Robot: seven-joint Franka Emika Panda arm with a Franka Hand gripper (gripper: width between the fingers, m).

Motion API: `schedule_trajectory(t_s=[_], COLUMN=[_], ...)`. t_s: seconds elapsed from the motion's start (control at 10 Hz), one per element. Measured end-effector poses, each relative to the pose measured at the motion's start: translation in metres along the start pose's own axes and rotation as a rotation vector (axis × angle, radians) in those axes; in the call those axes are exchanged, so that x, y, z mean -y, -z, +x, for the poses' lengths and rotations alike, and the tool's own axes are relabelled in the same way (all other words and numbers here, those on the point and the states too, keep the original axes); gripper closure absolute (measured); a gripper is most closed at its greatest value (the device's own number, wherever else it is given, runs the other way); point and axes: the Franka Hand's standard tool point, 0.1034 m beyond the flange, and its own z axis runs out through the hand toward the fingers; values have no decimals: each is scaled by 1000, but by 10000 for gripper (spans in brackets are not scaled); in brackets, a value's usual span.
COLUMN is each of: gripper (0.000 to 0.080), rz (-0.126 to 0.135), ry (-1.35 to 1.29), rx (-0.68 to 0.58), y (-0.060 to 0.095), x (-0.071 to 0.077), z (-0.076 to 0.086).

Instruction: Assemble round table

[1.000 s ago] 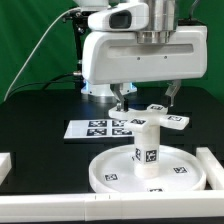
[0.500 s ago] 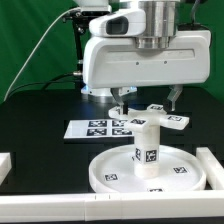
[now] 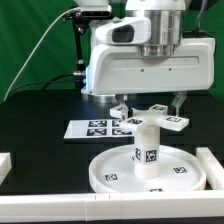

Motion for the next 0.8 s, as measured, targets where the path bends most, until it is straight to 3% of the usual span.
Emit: schedule_trajectory(t_s=[0.1, 0.2, 0.3, 0.8], gripper=[165, 336, 363, 363], rz=[1, 0, 0, 15], ry=[-25, -109, -190, -649], rx=[0, -1, 0, -36], y=[0, 0, 0, -1], x=[0, -2, -2, -3], z=[0, 0, 0, 2])
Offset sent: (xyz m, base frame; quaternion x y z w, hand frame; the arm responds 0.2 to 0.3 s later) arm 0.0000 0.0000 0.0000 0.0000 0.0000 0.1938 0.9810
